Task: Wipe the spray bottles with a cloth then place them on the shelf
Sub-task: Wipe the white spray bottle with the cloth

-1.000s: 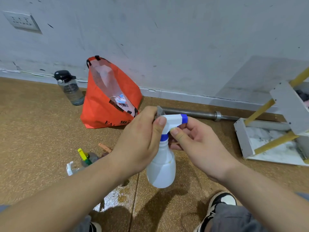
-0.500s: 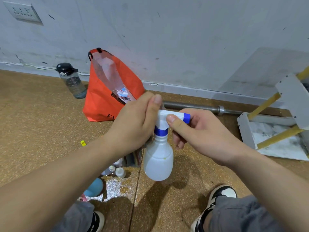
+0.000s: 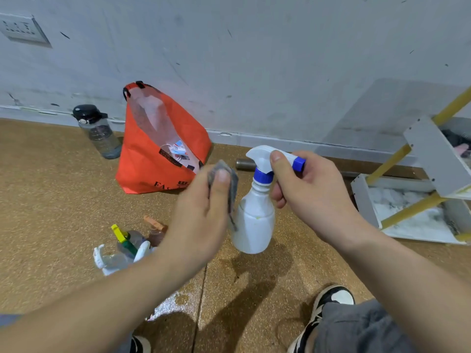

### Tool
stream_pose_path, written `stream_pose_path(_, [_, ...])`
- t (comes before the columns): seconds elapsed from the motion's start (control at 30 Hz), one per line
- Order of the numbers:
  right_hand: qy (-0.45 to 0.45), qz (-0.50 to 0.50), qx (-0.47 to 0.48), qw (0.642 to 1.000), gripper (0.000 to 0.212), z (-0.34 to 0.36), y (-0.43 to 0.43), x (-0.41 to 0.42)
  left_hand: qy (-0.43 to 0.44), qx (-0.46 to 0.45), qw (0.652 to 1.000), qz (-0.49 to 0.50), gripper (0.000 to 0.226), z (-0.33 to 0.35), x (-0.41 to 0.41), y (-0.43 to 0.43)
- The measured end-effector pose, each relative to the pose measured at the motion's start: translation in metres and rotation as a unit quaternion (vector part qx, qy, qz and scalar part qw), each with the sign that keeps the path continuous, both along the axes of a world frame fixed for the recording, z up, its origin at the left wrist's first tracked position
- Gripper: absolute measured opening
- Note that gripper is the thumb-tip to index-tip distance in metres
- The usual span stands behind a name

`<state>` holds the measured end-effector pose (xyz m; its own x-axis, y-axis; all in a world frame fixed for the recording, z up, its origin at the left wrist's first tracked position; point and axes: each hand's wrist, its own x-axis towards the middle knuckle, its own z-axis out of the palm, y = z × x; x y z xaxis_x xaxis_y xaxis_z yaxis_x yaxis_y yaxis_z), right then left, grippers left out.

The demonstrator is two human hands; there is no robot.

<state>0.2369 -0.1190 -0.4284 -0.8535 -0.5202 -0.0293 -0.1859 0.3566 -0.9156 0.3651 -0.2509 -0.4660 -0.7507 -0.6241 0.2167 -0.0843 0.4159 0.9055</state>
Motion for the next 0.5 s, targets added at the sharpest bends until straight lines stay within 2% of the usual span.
stream_pose_path(0.07, [0.009, -0.014, -0.012, 1.000, 0.041, -0.001, -0.002, 0.000, 0.001, -0.028, 0.994, -0.108, 0.026, -0.003, 0.008, 0.020])
stream_pose_path(0.1, [0.009, -0.024, -0.020, 0.999, 0.042, 0.000, -0.003, 0.001, -0.016, -0.076, 0.983, -0.164, 0.027, -0.004, 0.012, 0.029])
stream_pose_path(0.17, [0.002, -0.041, -0.041, 0.998, 0.043, -0.001, -0.005, 0.000, -0.046, -0.176, 0.959, -0.215, 0.035, -0.010, 0.014, 0.036])
stream_pose_path(0.2, [-0.005, -0.045, -0.055, 0.998, 0.044, -0.001, -0.005, -0.001, -0.044, -0.191, 0.957, -0.213, 0.034, -0.010, 0.011, 0.032])
stream_pose_path(0.27, [-0.024, -0.044, -0.087, 0.995, 0.045, 0.000, -0.004, -0.002, 0.000, -0.179, 0.964, -0.195, 0.026, -0.013, 0.005, 0.018])
stream_pose_path(0.33, [-0.050, -0.040, -0.125, 0.990, 0.044, 0.002, -0.004, -0.001, 0.016, -0.141, 0.975, -0.171, 0.029, -0.017, -0.001, 0.001])
stream_pose_path(0.43, [-0.100, -0.041, -0.171, 0.979, 0.037, 0.005, -0.005, 0.005, -0.026, -0.038, 0.990, -0.133, 0.039, -0.014, -0.003, 0.002])
stream_pose_path(0.5, [-0.108, -0.037, -0.178, 0.977, 0.030, 0.005, -0.007, 0.012, -0.060, -0.050, 0.989, -0.125, 0.034, -0.012, -0.004, 0.015])
